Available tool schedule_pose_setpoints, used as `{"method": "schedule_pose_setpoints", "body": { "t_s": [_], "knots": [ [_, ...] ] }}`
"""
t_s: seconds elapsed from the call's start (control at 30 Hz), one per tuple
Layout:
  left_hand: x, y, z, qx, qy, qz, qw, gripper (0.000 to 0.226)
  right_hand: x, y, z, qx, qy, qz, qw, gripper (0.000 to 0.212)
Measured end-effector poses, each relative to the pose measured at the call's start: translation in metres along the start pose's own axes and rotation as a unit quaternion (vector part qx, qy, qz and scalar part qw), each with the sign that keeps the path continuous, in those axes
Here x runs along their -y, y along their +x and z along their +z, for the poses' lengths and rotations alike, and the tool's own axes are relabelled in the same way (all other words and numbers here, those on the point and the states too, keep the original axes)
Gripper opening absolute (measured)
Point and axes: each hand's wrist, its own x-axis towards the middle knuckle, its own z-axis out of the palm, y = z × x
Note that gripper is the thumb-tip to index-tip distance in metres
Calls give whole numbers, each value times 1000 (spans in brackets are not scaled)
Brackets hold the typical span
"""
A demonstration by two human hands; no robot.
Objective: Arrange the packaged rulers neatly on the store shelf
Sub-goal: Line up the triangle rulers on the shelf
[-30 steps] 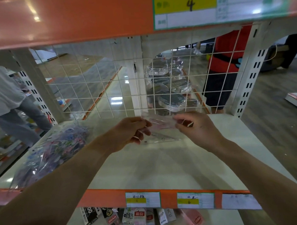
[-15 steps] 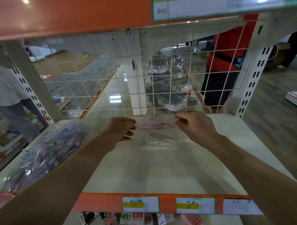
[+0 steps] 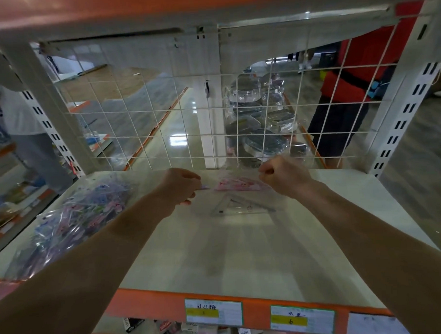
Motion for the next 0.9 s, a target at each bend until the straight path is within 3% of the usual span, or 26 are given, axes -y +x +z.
{"method": "schedule_pose_setpoints", "body": {
  "t_s": [0.23,0.47,0.67,0.9],
  "knots": [
    [4,3,1,2,-3,-4,1000,6,-7,7,10,53,-31,-1,998,24],
    [4,4,2,1,-10,-7,1000,7,-11,12,19,55,-51,1,997,21],
    [10,2,5,11,7,-12,1000,10,-7,-16,4,52,36,-20,998,21],
    [19,-5,10,29,15,-26,999,15,-18,-52,3,95,27,-17,995,19]
  ]
}}
